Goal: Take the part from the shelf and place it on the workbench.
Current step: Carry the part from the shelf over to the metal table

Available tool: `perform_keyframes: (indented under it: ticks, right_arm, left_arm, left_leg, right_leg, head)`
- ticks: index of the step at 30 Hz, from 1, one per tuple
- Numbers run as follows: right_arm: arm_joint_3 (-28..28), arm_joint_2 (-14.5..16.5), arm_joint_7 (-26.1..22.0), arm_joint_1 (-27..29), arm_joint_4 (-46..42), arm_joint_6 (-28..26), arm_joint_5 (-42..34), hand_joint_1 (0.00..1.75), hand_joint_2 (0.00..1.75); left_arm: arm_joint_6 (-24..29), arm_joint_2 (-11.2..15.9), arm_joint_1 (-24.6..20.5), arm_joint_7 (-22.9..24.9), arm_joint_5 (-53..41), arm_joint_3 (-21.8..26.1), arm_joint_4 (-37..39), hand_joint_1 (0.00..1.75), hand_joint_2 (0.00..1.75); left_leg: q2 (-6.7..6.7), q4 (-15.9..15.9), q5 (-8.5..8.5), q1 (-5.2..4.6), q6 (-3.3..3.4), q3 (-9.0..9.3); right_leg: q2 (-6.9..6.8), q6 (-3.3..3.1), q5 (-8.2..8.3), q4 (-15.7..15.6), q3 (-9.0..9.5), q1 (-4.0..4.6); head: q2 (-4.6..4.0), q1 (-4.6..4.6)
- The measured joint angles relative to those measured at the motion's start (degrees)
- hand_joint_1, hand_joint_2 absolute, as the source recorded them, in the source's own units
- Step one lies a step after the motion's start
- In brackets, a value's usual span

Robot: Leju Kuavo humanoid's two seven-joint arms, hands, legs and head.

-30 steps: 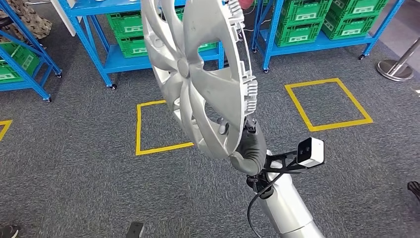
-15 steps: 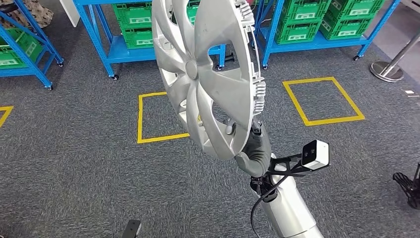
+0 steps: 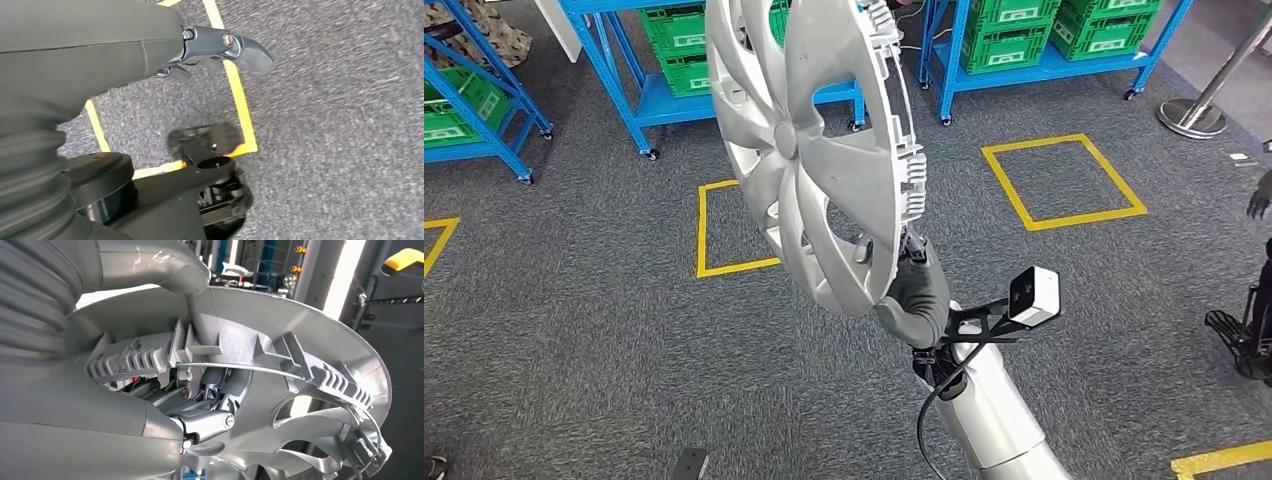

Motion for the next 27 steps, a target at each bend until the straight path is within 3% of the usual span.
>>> perform_keyframes:
  ticks: [1, 2, 3, 4, 6, 8, 11, 16, 27]
  right_arm:
    - [0.1, 0.0, 0.1, 0.1, 0.2, -0.1, 0.0, 1.75, 1.75]
    - [0.1, 0.0, 0.2, 0.1, 0.3, -0.2, 0.0, 1.75, 1.75]
    - [0.1, 0.0, 0.4, 0.3, 0.4, -0.4, 0.0, 1.75, 1.75]
    - [0.1, 0.1, 0.5, 0.4, 0.4, -0.5, 0.0, 1.75, 1.75]
    - [0.1, 0.1, 0.6, 0.6, 0.4, -0.6, 0.1, 1.75, 1.75]
    - [0.2, 0.2, 0.6, 0.6, 0.4, -0.6, 0.1, 1.75, 1.75]
    - [0.3, 0.2, 0.6, 0.6, 0.5, -0.5, 0.1, 1.75, 1.75]
    - [0.5, 0.2, 0.6, -0.1, 1.4, -0.4, 0.0, 1.75, 1.75]
    - [1.1, 0.2, 1.3, -0.5, 2.6, -0.8, 0.2, 1.75, 1.75]
  left_arm:
    - [-0.1, 0.0, 0.1, -0.2, -0.1, 0.0, 0.0, 0.0, 1.75]
    - [-0.2, -0.1, 0.2, -0.4, -0.1, 0.0, 0.0, 0.0, 1.75]
    - [-0.3, -0.2, 0.3, -0.5, -0.1, 0.0, 0.0, 0.0, 1.75]
    - [-0.3, -0.2, 0.3, -0.5, -0.2, 0.0, 0.0, 0.0, 1.75]
    - [-0.1, -0.3, 0.4, -0.4, -0.2, 0.0, 0.0, 0.0, 1.75]
    - [0.2, -0.4, 0.5, -0.3, -0.1, 0.0, -0.1, 0.0, 1.75]
    - [0.6, -0.4, 0.8, -0.3, 0.3, 0.0, -0.1, 0.0, 1.75]
    - [1.1, -0.3, 0.9, -0.5, 1.1, 0.0, -0.1, 0.0, 1.75]
    - [1.1, -0.8, 0.3, 0.1, -0.1, 0.0, 0.0, 0.0, 1.75]
  left_leg:
    - [0.0, 2.0, 0.04, -0.02, 0.08, 0.18]
    - [0.0, 2.1, 1.18, -0.07, 0.28, 1.22]
    - [-0.01, 0.2, 2.8, -0.2, 0.64, 3.27]
    - [-0.05, -3.3, 3.88, -0.42, 1.17, 6.14]
    - [-0.05, -11.3, 3.47, -0.95, 2.16, 11.95]
    - [0.0, -15.5, 2.2, -1.25, 2.44, 14.32]
    - [0.0, -15.8, 2.41, -1.43, 2.45, 13.91]
    - [0.01, -15.0, 3.03, -1.61, 3.11, 12.8]
    - [0.02, -14.7, 3.22, -1.67, 3.27, 12.28]
  right_leg:
    - [-0.02, 0.0, 0.53, 0.0, -0.78, 0.17]
    - [-0.04, 0.02, 1.03, 0.1, -1.54, 0.34]
    - [-0.05, 0.06, 1.5, 0.1, -2.22, 0.5]
    - [-0.06, 0.12, 1.93, 0.1, -2.73, 0.59]
    - [-0.09, 0.48, 2.67, 0.3, -3.35, 0.8]
    - [-0.18, 0.87, 3.01, 0.3, -3.65, 0.85]
    - [-0.2, 0.63, 3.26, 0.3, -3.92, 0.75]
    - [-0.19, 1.52, 4.63, 0.2, -4.58, 0.57]
    - [-0.18, 1.77, 5.07, 0.2, -4.98, 0.38]
  head:
    - [0.0, -0.05]
    - [0.0, -0.09]
    - [0.0, -0.11]
    - [0.0, -0.12]
    - [0.0, -0.13]
    - [0.0, -0.13]
    - [0.0, -0.06]
    - [0.0, 0.01]
    - [0.0, 0.0]
